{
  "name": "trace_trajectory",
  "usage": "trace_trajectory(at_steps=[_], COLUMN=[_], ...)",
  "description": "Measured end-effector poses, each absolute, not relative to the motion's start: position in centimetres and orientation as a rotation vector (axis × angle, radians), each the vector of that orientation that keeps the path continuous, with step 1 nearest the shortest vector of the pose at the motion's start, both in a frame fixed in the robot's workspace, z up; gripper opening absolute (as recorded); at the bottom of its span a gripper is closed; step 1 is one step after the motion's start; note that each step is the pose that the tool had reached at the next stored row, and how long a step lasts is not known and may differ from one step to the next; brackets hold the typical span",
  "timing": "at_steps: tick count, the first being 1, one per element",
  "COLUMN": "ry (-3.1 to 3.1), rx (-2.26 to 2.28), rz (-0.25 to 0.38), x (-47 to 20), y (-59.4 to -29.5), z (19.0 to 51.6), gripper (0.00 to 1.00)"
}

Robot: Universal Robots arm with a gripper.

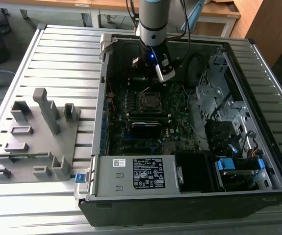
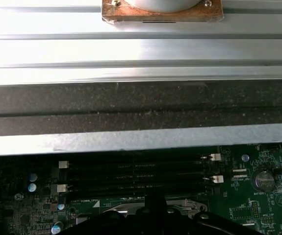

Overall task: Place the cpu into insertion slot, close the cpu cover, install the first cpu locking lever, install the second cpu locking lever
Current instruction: 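Install the first cpu locking lever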

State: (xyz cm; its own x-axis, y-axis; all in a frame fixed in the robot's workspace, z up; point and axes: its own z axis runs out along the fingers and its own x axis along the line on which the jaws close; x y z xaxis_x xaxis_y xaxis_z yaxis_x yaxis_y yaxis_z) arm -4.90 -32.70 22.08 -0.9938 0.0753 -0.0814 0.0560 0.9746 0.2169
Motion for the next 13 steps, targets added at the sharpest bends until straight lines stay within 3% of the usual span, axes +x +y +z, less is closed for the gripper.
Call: trace_trajectory(at_steps=[13], ry=[3.033], rx=[0.101], rz=[0.329], x=[-4.57], y=[-32.68], z=[21.67], gripper=[0.10])
